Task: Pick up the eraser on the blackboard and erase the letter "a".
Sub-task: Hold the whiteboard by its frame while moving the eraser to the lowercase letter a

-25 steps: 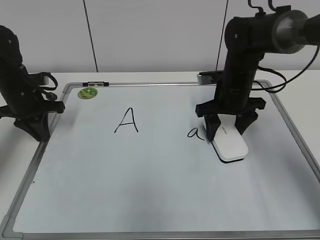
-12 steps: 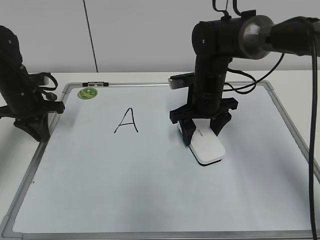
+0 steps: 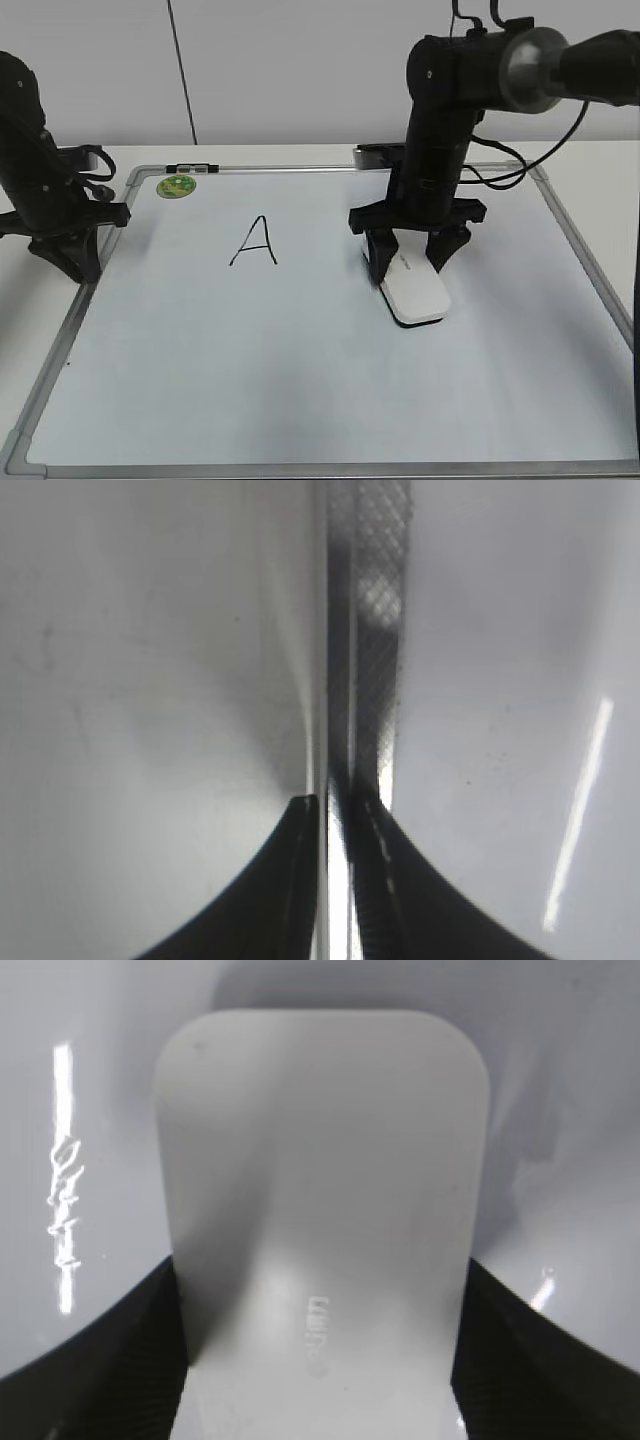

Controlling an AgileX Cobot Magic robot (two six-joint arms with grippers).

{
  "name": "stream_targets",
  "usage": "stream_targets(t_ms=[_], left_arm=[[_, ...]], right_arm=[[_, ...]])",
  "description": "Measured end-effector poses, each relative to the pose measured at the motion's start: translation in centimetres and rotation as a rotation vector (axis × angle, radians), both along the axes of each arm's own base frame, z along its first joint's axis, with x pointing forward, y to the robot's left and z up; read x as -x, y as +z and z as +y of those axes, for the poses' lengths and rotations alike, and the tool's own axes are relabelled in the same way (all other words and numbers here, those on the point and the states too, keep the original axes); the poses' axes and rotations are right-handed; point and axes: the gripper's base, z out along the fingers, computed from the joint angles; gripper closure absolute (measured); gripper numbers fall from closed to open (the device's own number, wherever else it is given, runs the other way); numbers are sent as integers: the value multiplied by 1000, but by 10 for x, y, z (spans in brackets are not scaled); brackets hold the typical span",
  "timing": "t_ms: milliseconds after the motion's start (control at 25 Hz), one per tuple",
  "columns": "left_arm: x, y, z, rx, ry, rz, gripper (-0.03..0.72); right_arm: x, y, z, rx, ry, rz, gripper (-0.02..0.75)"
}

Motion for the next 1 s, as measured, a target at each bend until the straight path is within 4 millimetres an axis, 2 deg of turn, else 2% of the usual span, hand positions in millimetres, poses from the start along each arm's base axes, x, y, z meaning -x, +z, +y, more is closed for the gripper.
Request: stream_targets(t_ms=[240,600,800,1000], left_arm=[[0,0,0,0,0,0,603],[0,0,0,0,0,2,598],[0,0,0,0,0,2,594],[0,0,0,0,0,1,593]], right_arm=[[-10,3,-28,-7,-71,-13,211],[-17,8,-57,71,-106,-56,211],[-16,8,-57,60,-115,-53,211],[-13,8,-43,58,-85,-54,211]])
